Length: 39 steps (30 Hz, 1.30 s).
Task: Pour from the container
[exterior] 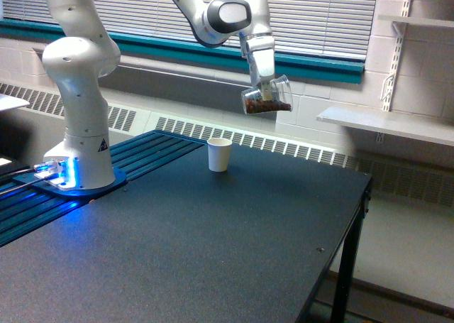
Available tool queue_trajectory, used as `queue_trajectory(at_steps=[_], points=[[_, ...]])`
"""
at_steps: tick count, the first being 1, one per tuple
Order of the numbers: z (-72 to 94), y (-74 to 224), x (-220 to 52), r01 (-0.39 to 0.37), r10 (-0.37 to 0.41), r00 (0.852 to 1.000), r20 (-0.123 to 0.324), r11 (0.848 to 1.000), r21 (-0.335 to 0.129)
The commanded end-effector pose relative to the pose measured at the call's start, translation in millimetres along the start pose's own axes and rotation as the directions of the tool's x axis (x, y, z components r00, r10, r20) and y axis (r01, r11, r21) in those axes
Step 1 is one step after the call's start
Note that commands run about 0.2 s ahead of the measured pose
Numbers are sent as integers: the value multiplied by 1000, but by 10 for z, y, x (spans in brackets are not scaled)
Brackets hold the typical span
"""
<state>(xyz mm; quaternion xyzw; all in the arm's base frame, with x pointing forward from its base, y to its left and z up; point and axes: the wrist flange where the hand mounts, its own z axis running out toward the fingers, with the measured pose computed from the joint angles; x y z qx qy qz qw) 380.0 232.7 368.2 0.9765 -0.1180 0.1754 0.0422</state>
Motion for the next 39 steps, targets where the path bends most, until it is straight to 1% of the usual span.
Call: queue_trajectory(at_steps=[1, 5, 12, 16, 26, 31, 39], points=[[-92, -63, -172, 65, -65, 998, -8, 998, -7], [-101, -75, -266, 104, -104, 995, -7, 995, -12], [-77, -86, -452, 147, -147, 989, -1, 989, -11], [-61, -66, -535, 166, -166, 986, -5, 986, -31], [-29, -40, -782, 173, -174, 985, -11, 984, -38], [-4, -6, -912, 181, -181, 983, -5, 982, -51], [22, -2, -1096, 192, -192, 981, 5, 980, -49]])
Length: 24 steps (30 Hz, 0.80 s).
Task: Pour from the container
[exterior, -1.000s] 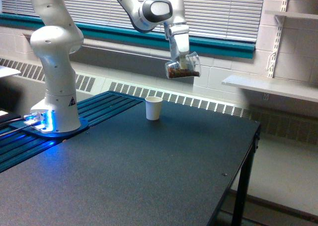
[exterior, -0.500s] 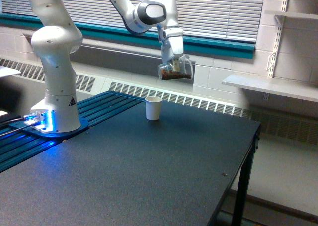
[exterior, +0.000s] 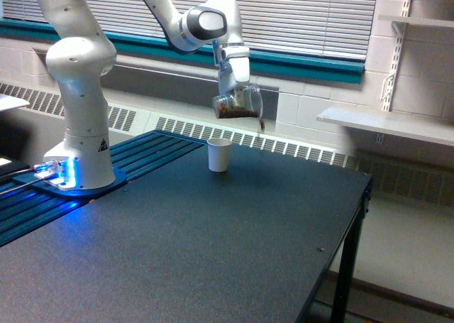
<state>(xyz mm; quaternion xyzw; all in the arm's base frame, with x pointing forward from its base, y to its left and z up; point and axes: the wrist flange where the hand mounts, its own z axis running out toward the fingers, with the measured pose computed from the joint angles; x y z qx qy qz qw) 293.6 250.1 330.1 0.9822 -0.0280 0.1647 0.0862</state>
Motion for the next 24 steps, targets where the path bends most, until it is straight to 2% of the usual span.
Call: queue_trajectory(at_steps=[1, 24], points=[[-24, -62, -151, -1, 1, 1000, -4, 1000, 8], [-12, -208, -555, 34, -34, 999, -3, 999, 13]])
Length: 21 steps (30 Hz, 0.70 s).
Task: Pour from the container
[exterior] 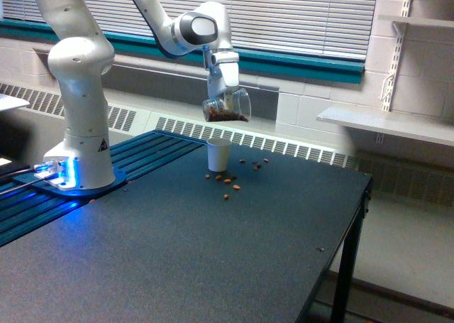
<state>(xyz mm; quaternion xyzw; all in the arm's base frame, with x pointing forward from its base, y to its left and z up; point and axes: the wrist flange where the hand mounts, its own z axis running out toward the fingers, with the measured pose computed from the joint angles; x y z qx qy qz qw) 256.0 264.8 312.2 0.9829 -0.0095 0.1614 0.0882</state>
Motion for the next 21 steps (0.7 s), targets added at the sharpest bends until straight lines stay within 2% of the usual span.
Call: queue_trajectory(at_steps=[1, 21], points=[[-30, -80, -158, 1, 0, 1000, -4, 1000, 12], [-7, -118, -593, 23, -23, 1000, 9, 1000, 8]])
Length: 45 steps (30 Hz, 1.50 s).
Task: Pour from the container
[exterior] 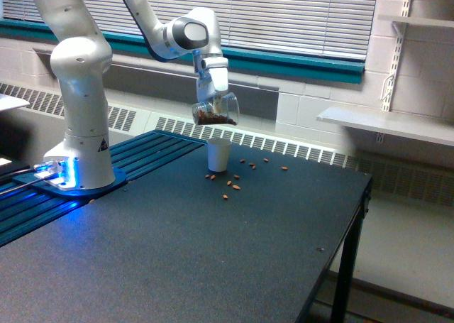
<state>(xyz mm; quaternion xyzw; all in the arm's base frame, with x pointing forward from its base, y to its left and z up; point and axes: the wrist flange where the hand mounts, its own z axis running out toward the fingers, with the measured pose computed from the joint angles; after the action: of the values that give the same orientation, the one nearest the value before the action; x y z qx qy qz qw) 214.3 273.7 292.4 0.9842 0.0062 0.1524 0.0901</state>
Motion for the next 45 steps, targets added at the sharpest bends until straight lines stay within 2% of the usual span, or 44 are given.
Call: queue_trajectory(at_steps=[1, 20, 34, 45], points=[[-42, -20, -163, -11, 11, 1000, -4, 1000, 7], [80, 104, -619, -37, 36, 996, 75, 999, 1], [84, 102, -634, -87, 85, 990, 117, 996, 16], [135, 85, -674, -95, 91, 983, 157, 995, 19]])
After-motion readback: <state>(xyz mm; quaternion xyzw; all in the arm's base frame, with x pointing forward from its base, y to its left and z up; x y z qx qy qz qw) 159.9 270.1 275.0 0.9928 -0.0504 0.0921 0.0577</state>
